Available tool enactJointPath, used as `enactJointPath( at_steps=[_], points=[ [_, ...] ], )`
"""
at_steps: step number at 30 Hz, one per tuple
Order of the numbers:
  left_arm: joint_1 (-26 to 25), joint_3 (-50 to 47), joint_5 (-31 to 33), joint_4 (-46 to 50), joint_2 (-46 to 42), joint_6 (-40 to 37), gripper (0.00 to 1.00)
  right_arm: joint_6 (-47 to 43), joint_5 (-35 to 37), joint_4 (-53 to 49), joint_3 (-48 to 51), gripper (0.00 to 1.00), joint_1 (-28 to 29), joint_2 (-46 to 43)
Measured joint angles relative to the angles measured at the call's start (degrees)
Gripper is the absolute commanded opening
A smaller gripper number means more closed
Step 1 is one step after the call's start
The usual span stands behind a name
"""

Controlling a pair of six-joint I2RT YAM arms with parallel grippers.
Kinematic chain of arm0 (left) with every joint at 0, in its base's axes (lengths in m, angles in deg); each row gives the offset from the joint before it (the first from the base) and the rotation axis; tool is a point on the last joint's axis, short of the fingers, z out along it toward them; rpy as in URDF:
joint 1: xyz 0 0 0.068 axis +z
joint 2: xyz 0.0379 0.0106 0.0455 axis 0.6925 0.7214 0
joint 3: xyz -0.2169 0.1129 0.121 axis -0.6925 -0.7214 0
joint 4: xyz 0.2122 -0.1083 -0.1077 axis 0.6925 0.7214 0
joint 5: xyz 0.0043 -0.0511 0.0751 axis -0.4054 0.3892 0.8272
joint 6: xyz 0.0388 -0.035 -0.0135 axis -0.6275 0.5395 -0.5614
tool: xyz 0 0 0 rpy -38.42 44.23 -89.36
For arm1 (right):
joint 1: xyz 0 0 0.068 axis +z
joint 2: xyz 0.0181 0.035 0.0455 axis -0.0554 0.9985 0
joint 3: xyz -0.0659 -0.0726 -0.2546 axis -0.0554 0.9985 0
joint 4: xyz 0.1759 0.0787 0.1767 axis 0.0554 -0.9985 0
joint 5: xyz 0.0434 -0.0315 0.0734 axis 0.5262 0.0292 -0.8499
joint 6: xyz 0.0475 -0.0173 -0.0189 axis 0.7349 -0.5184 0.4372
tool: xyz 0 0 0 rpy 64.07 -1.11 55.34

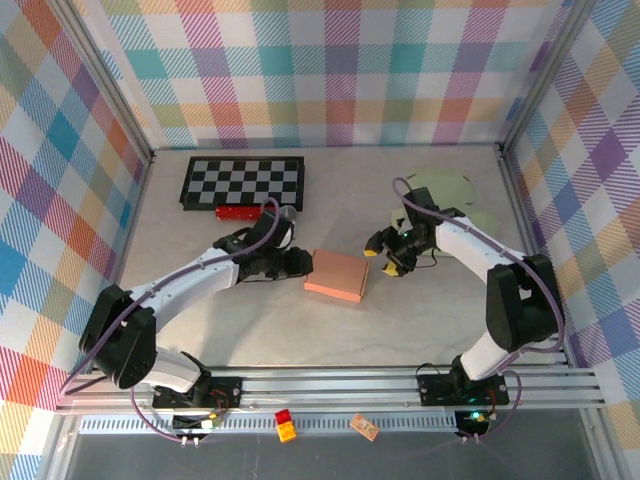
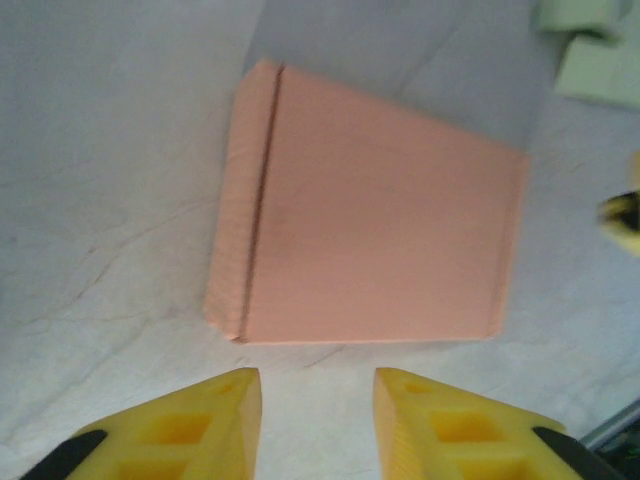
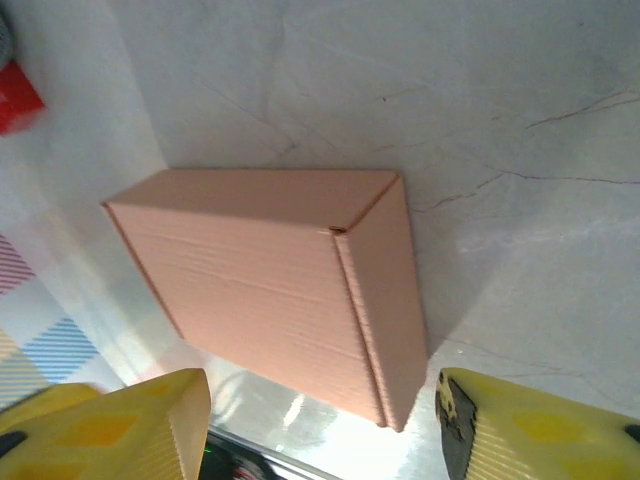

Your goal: Fold the paper box

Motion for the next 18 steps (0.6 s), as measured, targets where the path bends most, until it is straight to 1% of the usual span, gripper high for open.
enactJointPath(
  at_steps=[4, 7, 11, 15, 18],
  points=[
    [1.36, 1.86, -0.15, -1.11, -3.61, 1.95, 0.42, -3.82, -0.22, 0.35, 1.49, 0.65, 2.01, 1.84],
    [1.9, 1.77, 0.04, -1.62, -8.11, 2.32, 0.44, -5.64, -0.9, 1.11, 1.62, 0.63, 3.28, 4.02],
    [2.16, -1.18, 1.01, -2.71, -15.67, 2.29, 0.44, -7.19, -1.14, 1.77, 1.55, 0.59, 4.96, 7.15],
    [2.19, -3.74, 3.1, -0.39, -23.41, 2.27, 0.43, -7.3, -1.95, 2.14, 0.76, 0.53, 6.84, 8.7],
    [2.21, -3.65, 5.99, 3.43, -27.87, 2.08, 0.42, -7.26, -1.73, 2.12, -2.78, 0.5, 9.55, 11.04]
  ],
)
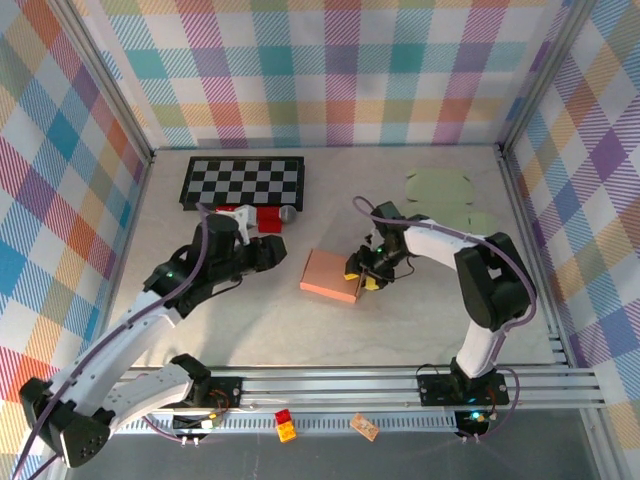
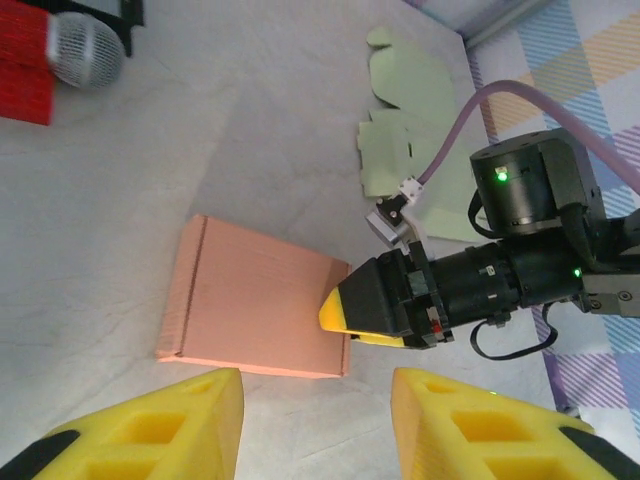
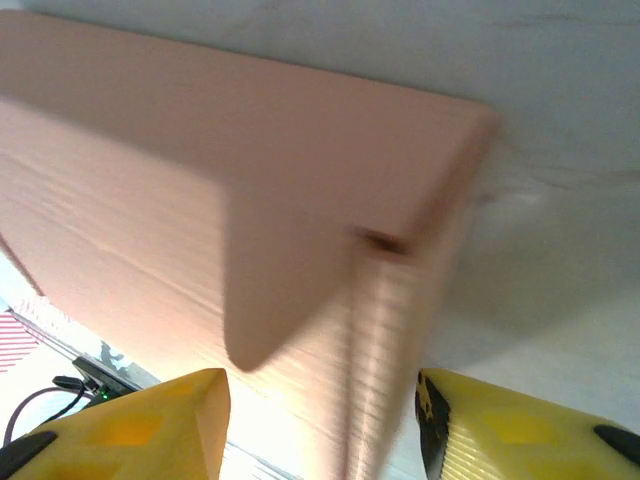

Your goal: Fold the paper box

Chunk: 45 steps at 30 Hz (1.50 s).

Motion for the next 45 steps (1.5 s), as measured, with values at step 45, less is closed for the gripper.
enactJointPath(
  at_steps=[45],
  points=[
    [-1.57, -1.46, -2.89, -2.01, 6.14, 9.75, 0.62, 5.6, 12.46, 4.5, -4.74, 0.57, -15.72, -15.8]
  ],
)
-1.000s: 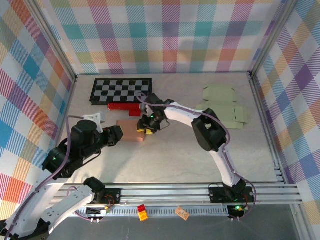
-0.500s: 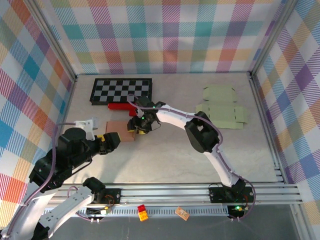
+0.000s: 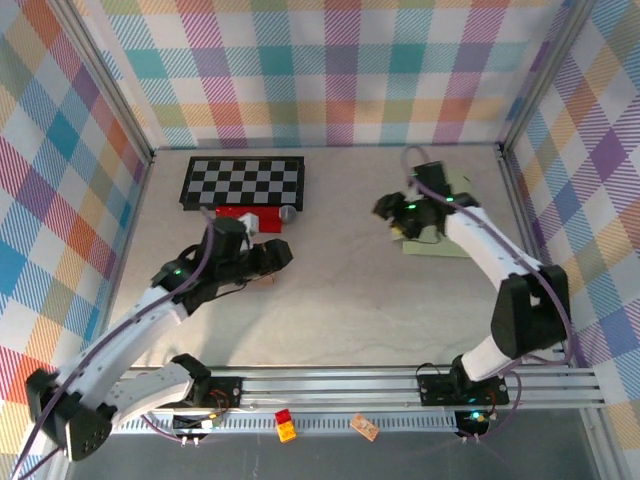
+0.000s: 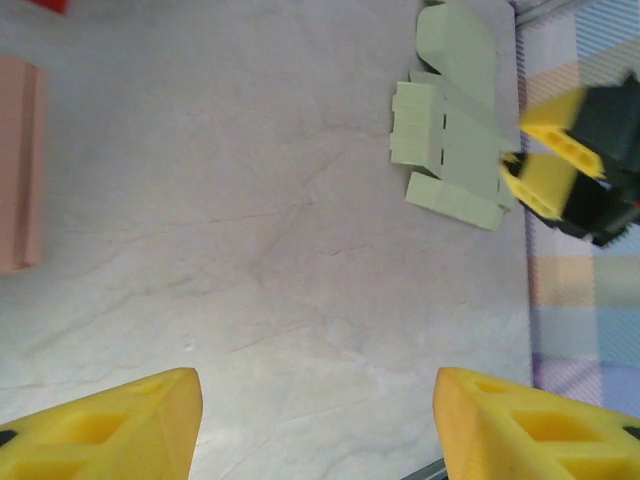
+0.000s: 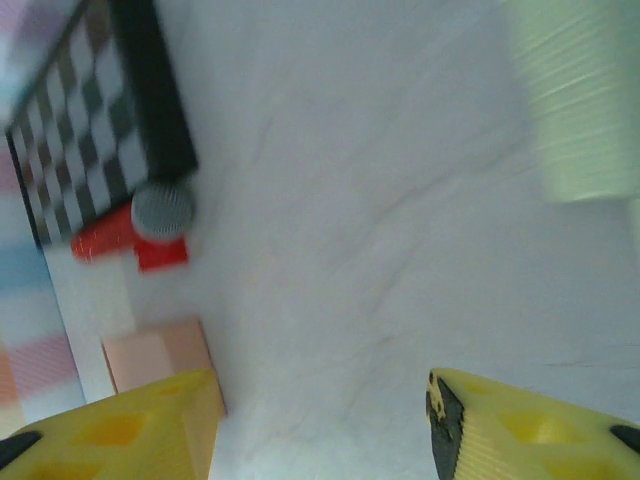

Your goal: Fold the paper box

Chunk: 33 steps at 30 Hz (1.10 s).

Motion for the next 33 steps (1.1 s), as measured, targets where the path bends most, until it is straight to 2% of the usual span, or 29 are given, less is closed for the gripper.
enactJointPath(
  at_steps=[4, 7, 12, 16, 19, 28, 33],
  points=[
    [-3.76, 1.25, -1.22, -11.23, 12.31, 5.92, 0.61, 1.95, -2.34, -0.48, 4.68, 0.54, -12.68, -3.04],
    [-6.99, 2.51, -1.46, -21.35, 22.75, 12.7, 0.6, 2.75, -4.0, -0.59, 5.66, 0.53, -19.63, -1.86],
    [-12.63, 5.75, -0.2, -35.54, 39.78, 24.48, 0.59, 3.04, -6.84, 1.16, 4.44, 0.52, -25.88, 5.25],
    [-16.24, 11.39, 2.56, -44.33, 51.21, 32.59, 0.58, 2.62, -7.76, 1.11, 0.37, 0.52, -27.17, 12.22],
    [-18.29, 15.3, 5.44, -48.98, 56.33, 37.07, 0.57, 1.86, -7.82, 1.11, -2.34, 0.52, -27.45, 14.99],
    [-19.91, 22.29, 13.55, -54.64, 63.47, 45.0, 0.55, -1.31, -8.94, -1.38, -7.98, 0.5, -27.65, 24.33],
    [-19.78, 19.45, 16.7, -53.99, 62.27, 46.36, 0.55, -2.91, -9.53, -5.55, -9.49, 0.5, -25.0, 28.02]
  ],
)
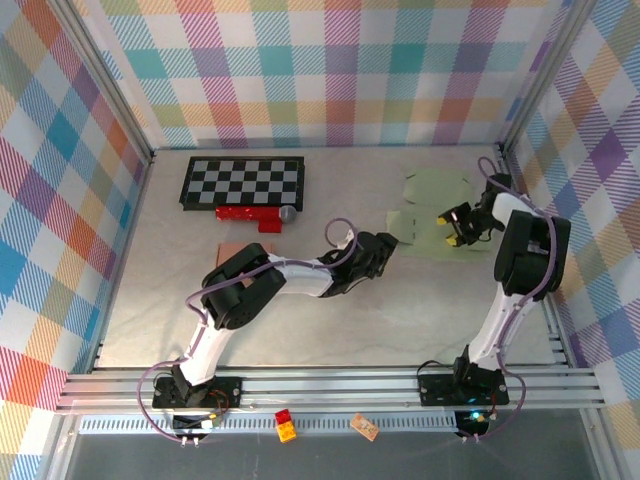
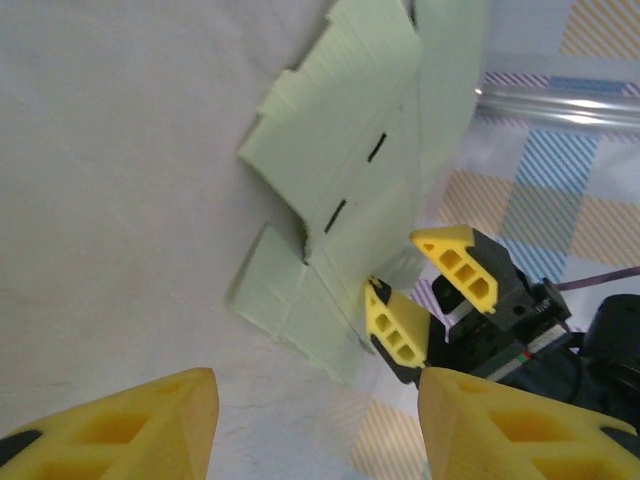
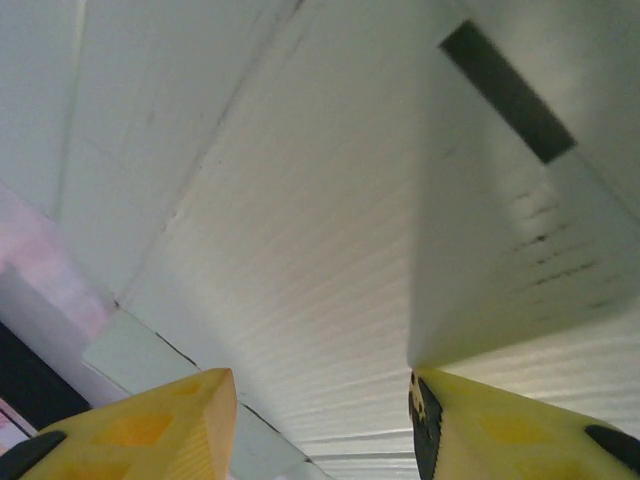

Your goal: Fold the paper box

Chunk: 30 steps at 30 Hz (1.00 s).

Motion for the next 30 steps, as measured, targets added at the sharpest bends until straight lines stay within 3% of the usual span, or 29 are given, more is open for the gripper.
enactJointPath(
  at_steps=[8, 12, 18, 30],
  points=[
    [4.37, -19.67, 1.55, 6.19, -18.43, 0.44, 0.63, 4.37, -1.29, 0.09, 4.92, 0.51, 12.98, -2.54],
    [8.44, -27.02, 0.87, 5.86, -28.06, -0.85, 0.62, 8.98, -1.86, 1.09, 9.01, 0.5, 19.41, -5.16],
    [11.96, -29.57, -3.56, -2.12, -22.1, -1.14, 0.55, 13.31, -3.02, 3.63, 12.5, 0.5, 24.5, -7.17],
    [12.35, -29.18, -6.12, -10.08, -15.47, -0.28, 0.41, 14.01, -3.19, 3.61, 14.25, 0.49, 24.59, -8.7]
  ],
)
